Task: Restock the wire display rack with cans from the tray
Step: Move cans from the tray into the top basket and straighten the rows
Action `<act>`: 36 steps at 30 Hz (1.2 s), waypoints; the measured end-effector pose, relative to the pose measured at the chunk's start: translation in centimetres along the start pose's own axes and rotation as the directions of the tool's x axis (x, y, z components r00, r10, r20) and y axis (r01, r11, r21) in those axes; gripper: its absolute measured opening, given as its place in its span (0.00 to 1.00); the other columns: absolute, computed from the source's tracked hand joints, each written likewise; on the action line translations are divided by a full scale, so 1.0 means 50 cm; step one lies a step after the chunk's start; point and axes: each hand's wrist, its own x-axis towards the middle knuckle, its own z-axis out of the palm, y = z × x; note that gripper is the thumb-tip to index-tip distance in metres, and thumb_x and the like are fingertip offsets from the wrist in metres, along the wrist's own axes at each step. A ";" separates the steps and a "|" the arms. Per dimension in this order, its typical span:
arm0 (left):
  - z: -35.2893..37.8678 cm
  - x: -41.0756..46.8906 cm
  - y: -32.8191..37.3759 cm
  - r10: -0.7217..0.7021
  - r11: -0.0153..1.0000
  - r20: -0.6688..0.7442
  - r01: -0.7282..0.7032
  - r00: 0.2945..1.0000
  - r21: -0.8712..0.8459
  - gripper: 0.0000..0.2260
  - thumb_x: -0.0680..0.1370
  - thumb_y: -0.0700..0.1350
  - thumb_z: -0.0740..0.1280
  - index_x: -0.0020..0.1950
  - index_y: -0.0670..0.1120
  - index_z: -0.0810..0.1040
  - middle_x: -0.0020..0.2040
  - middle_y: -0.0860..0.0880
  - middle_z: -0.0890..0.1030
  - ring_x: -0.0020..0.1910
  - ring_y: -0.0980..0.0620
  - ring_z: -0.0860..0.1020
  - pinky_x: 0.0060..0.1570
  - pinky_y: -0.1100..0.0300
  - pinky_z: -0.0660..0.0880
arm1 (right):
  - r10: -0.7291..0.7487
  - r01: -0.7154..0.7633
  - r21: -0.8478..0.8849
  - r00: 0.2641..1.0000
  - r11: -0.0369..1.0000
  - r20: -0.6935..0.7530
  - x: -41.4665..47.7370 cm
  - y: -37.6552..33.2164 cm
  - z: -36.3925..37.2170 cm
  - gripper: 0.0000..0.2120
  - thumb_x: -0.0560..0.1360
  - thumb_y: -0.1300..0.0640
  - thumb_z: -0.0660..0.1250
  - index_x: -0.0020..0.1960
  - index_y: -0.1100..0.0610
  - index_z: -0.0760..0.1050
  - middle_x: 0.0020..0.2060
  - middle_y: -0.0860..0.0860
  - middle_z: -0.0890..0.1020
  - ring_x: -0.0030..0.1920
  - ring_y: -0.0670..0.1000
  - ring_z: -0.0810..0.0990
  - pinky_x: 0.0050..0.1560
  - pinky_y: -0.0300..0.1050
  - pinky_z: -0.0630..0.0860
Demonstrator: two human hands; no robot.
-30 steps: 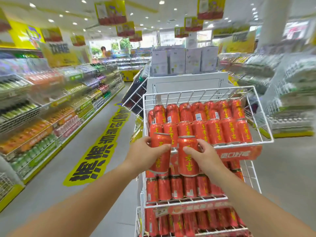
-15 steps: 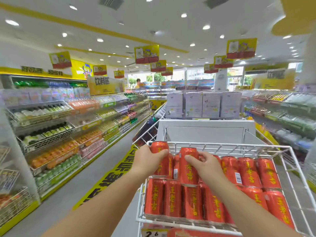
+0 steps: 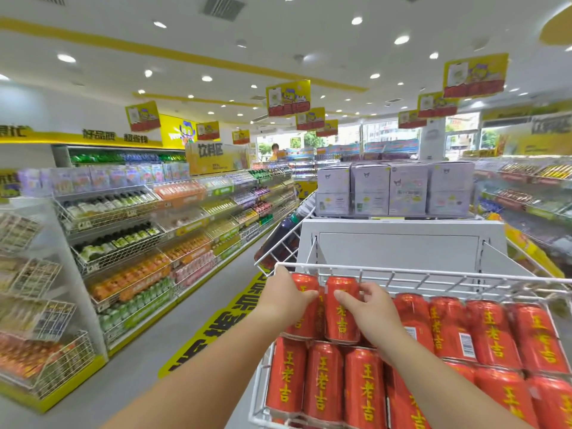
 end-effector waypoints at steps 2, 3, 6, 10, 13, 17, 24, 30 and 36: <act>0.003 0.004 -0.002 0.017 0.999 -0.007 -0.017 1.000 0.030 0.21 0.74 0.55 0.75 0.56 0.42 0.73 0.50 0.44 0.81 0.40 0.49 0.82 0.37 0.56 0.77 | -0.002 0.003 -0.007 1.000 1.000 0.007 0.001 -0.001 0.003 0.33 0.62 0.36 0.75 0.61 0.51 0.77 0.56 0.49 0.82 0.53 0.50 0.82 0.55 0.52 0.81; 0.006 0.005 -0.002 0.033 0.998 -0.015 -0.032 0.999 0.053 0.20 0.74 0.55 0.75 0.53 0.41 0.75 0.48 0.43 0.82 0.41 0.48 0.82 0.39 0.55 0.78 | -0.011 0.011 -0.012 1.000 1.000 0.000 0.001 -0.003 0.004 0.29 0.65 0.39 0.76 0.61 0.52 0.77 0.56 0.50 0.82 0.53 0.50 0.82 0.54 0.51 0.80; 0.022 0.006 0.001 0.072 0.992 -0.010 -0.071 0.997 0.107 0.18 0.73 0.56 0.74 0.46 0.41 0.80 0.48 0.41 0.82 0.42 0.45 0.83 0.44 0.51 0.80 | -0.001 0.001 -0.006 1.000 1.000 -0.027 0.005 0.002 0.007 0.19 0.69 0.44 0.76 0.54 0.54 0.80 0.49 0.49 0.84 0.47 0.49 0.83 0.49 0.51 0.82; 0.027 0.009 -0.001 0.063 0.979 0.023 -0.066 0.998 0.192 0.19 0.77 0.57 0.71 0.39 0.42 0.72 0.39 0.44 0.77 0.44 0.40 0.82 0.40 0.54 0.74 | -0.008 0.007 -0.012 0.999 1.000 -0.042 0.011 0.008 0.014 0.13 0.70 0.45 0.75 0.44 0.53 0.81 0.41 0.49 0.85 0.42 0.51 0.84 0.49 0.55 0.82; 0.033 0.012 -0.002 0.069 0.985 0.002 -0.069 0.998 0.158 0.14 0.79 0.51 0.69 0.50 0.40 0.77 0.49 0.41 0.79 0.52 0.40 0.80 0.44 0.57 0.70 | -0.012 0.011 -0.029 0.999 1.000 -0.052 0.010 0.005 0.027 0.14 0.70 0.43 0.74 0.45 0.53 0.81 0.41 0.48 0.85 0.44 0.51 0.84 0.51 0.56 0.81; 0.033 0.009 0.000 0.092 0.961 0.001 -0.089 0.996 0.262 0.13 0.82 0.49 0.66 0.58 0.40 0.79 0.44 0.45 0.78 0.49 0.45 0.78 0.44 0.59 0.70 | -0.045 0.039 -0.084 0.997 0.996 -0.069 0.004 0.000 0.036 0.14 0.71 0.43 0.73 0.45 0.53 0.82 0.40 0.46 0.84 0.42 0.49 0.83 0.49 0.52 0.81; 0.033 -0.003 -0.015 0.237 0.799 0.014 -0.203 0.971 0.566 0.14 0.85 0.49 0.59 0.63 0.39 0.74 0.56 0.42 0.78 0.51 0.44 0.79 0.45 0.58 0.75 | -0.142 0.118 -0.303 0.988 0.946 -0.060 0.010 -0.008 0.057 0.17 0.70 0.38 0.72 0.43 0.52 0.79 0.40 0.49 0.82 0.44 0.52 0.80 0.47 0.48 0.76; 0.040 0.012 -0.037 0.420 0.504 0.034 -0.265 0.907 0.822 0.24 0.84 0.59 0.55 0.59 0.39 0.77 0.55 0.42 0.73 0.56 0.43 0.70 0.46 0.55 0.71 | -0.162 0.142 -0.346 0.986 0.927 -0.027 -0.006 -0.021 0.043 0.12 0.74 0.43 0.72 0.47 0.48 0.73 0.41 0.47 0.77 0.45 0.50 0.75 0.48 0.45 0.71; 0.039 0.004 -0.087 0.426 0.573 0.003 -0.272 0.905 0.773 0.26 0.79 0.60 0.63 0.65 0.41 0.77 0.67 0.41 0.71 0.63 0.41 0.66 0.58 0.44 0.67 | -0.127 0.115 -0.408 0.992 0.906 -0.004 -0.003 -0.017 0.042 0.26 0.73 0.37 0.68 0.62 0.54 0.78 0.55 0.53 0.79 0.56 0.54 0.78 0.58 0.49 0.74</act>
